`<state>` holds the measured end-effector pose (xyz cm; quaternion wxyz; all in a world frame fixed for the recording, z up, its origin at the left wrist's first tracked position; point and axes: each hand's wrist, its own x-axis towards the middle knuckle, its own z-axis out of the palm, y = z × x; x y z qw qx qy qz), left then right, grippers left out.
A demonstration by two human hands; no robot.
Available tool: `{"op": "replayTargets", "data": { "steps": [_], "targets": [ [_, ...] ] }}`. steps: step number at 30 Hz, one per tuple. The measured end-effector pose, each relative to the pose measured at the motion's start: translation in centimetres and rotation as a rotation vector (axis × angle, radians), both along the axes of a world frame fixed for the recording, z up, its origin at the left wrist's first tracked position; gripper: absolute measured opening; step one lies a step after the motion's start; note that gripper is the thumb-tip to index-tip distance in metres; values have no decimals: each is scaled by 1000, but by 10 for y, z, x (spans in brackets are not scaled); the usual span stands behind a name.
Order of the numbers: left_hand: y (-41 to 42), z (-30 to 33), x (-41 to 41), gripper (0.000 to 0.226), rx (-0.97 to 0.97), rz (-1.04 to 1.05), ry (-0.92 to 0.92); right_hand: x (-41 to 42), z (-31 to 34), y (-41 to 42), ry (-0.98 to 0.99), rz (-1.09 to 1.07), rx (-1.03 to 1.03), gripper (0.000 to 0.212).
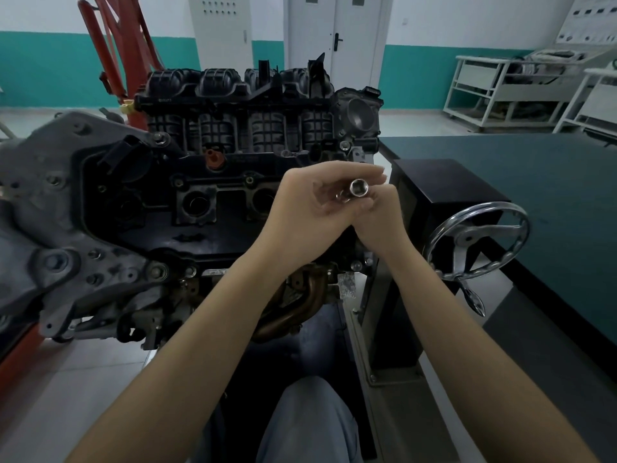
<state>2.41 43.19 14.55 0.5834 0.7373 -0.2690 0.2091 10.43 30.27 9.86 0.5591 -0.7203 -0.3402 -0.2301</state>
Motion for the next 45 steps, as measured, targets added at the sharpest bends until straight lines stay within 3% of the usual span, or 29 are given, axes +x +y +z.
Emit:
{"op": "replayTargets", "data": {
  "steps": [5,11,17,23,29,35,41,45],
  "targets": [
    [-2,3,1,27,7,151,-45,-4,5,0,-19,21,-20,20],
    [2,4,-1,35,16,22,13,3,-3,-1,23,-13,-5,22],
    [0,5,-1,24,67,233,-94,1,-1,2,-9,21,45,19],
    [2,5,-1,37,41,28,-21,2,-6,4,39,-16,48,20],
    [1,5,0,31,41,174,-65,-3,0,3,6,25,91,17],
    [1,5,0,37,44,4,-24,0,-3,1,31,4,8,24],
    [-4,3,1,30,-15,180,-96,-1,1,2,12,8,51,15],
    [-1,2,2,33,-36,71,-65,-2,2,1,34,76,21,24]
  ]
}}
